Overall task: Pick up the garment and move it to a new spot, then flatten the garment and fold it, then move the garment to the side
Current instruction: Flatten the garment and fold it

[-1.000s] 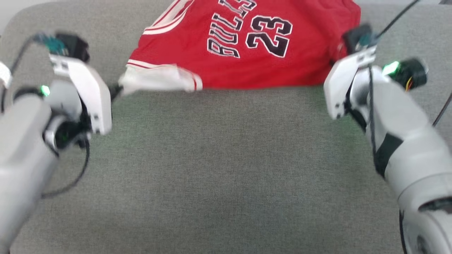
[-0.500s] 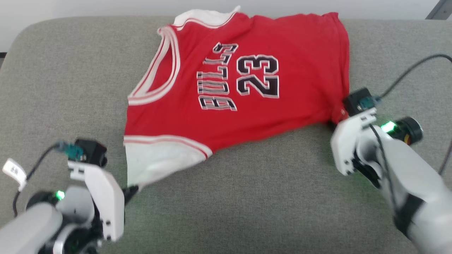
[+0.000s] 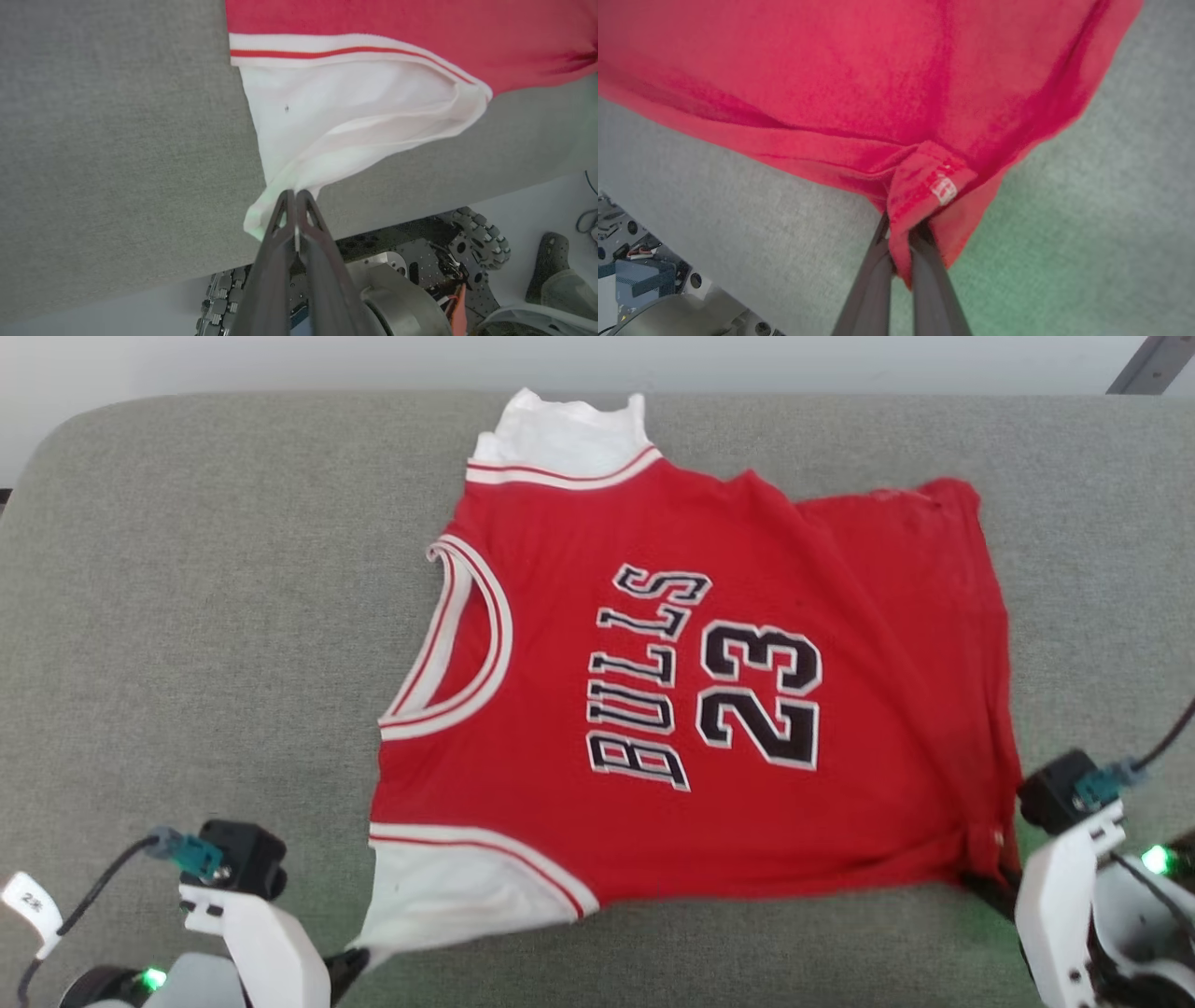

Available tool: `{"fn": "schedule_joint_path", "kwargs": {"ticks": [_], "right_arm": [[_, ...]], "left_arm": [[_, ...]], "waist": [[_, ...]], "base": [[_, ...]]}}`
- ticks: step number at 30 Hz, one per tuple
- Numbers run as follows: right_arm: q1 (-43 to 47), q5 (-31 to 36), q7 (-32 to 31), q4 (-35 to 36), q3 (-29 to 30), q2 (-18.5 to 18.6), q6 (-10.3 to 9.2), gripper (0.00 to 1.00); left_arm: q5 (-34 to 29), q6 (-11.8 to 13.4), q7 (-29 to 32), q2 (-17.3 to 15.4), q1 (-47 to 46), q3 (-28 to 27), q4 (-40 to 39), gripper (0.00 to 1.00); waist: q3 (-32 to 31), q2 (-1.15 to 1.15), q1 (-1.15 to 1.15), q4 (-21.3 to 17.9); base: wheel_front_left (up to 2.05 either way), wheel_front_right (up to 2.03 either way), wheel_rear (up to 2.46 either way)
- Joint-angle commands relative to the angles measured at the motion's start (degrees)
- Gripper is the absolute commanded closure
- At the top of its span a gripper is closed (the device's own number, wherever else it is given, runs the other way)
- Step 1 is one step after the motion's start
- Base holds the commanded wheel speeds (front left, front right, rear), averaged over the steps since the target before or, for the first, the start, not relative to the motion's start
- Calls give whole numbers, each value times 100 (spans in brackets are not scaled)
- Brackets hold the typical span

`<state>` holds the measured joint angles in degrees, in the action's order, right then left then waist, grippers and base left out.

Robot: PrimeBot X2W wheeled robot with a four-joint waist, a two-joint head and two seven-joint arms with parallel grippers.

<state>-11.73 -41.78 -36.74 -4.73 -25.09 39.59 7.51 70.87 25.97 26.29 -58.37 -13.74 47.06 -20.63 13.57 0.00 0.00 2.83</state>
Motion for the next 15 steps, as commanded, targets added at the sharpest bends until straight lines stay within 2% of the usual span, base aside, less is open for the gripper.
{"fn": "schedule_joint_path", "kwargs": {"ticks": [1, 7, 12, 14, 15], "right_arm": [[352, 63, -208, 246, 179, 29, -3, 100], [915, 279, -520, 947, 1032, -382, -3, 100], [872, 679, -697, 1392, 1661, -884, -3, 100], [714, 849, -757, 1515, 1869, -1067, -3, 100], [714, 849, -757, 1515, 1869, -1067, -3, 100]], "left_arm": [[30, 82, 66, -105, 121, 22, -92, 100], [20, 185, 93, -278, 19, -96, -354, 100], [-319, 50, 126, -508, -561, -354, -485, 100], [-491, -86, 162, -555, -915, -471, -447, 100], [-491, -86, 162, -555, -915, -471, -447, 100]], "waist": [[9, 0, 0, -1], [36, 0, 0, -35], [97, 0, 0, -96], [148, 0, 0, -127], [148, 0, 0, -127]], "base": [[0, 0, 0], [0, 0, 0], [0, 0, 0], [0, 0, 0], [0, 0, 0]]}}
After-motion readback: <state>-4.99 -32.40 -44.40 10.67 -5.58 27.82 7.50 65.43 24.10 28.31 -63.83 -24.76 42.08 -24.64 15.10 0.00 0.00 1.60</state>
